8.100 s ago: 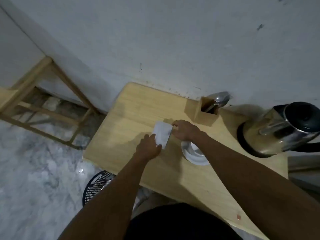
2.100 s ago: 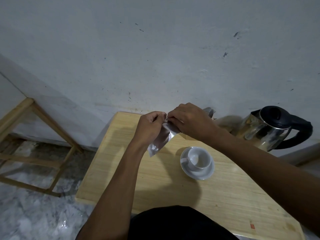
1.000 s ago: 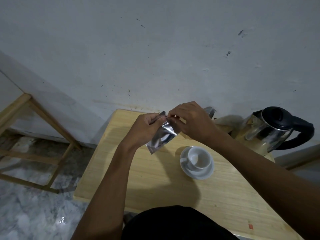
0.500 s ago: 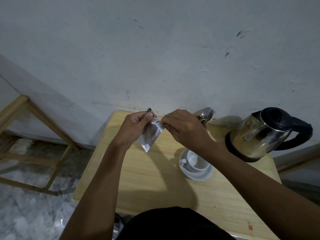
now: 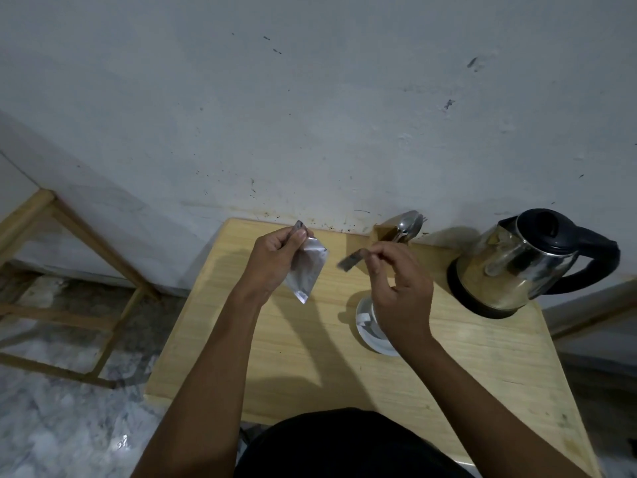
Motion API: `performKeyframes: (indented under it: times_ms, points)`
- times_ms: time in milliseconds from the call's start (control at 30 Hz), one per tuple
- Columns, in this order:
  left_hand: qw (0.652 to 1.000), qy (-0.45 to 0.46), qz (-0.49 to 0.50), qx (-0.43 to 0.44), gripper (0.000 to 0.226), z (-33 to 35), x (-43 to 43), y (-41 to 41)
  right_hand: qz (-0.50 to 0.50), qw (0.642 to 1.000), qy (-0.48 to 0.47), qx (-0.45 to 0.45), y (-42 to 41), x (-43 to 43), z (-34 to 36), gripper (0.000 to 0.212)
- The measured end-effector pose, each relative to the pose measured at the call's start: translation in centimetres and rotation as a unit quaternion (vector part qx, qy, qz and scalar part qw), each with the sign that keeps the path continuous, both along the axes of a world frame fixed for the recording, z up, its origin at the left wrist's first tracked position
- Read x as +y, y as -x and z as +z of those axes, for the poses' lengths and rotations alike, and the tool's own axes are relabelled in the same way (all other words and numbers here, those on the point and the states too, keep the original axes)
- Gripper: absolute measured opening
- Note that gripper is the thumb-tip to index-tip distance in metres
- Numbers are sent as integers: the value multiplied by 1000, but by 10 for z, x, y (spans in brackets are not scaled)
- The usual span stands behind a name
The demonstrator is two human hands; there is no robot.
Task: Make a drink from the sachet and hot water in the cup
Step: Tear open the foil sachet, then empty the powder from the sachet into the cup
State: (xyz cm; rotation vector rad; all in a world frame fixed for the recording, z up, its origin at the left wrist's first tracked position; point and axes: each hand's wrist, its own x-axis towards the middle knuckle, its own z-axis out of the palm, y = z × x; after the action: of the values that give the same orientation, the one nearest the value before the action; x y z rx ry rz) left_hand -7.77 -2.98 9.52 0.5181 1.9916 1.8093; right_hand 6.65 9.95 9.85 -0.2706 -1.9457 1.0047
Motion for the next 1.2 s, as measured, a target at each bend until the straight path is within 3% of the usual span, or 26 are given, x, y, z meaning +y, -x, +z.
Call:
performKeyframes:
  times_ms: [133, 233, 400, 567, 800, 900, 1000, 1100, 1200]
  points:
    - [1000, 21, 10, -15, 22, -5, -1, -4, -35, 965, 253, -53, -1, 1, -6, 6]
    - [999, 34, 16, -20, 29, -9, -7, -7, -30, 927, 346, -139, 1, 5, -27, 10]
    - [998, 40, 23, -41, 20, -10, -21, -18, 23, 913, 241, -330, 7, -2, -66, 6]
    - [997, 41, 37, -49, 18, -17, -36, -28, 80, 855, 218, -464, 26, -18, -102, 11]
    - [995, 67, 52, -56, 17, -31, -49, -40, 108, 809, 292, -498, 44, -23, -144, 21]
    - [995, 75, 47, -52, 22, -34, -48, -44, 139, 800, 220, -540, 42, -21, -142, 40]
    - [994, 79, 48, -51, 23, -37, -47, -45, 130, 824, 159, -529, 28, -16, -121, 38]
    - [994, 82, 47, -57, 21, -37, -42, -47, 100, 858, 302, -403, 3, -12, -94, 30]
    - [995, 76, 31, -63, 20, -36, -30, -52, 131, 829, 428, -335, -20, -8, -77, 23]
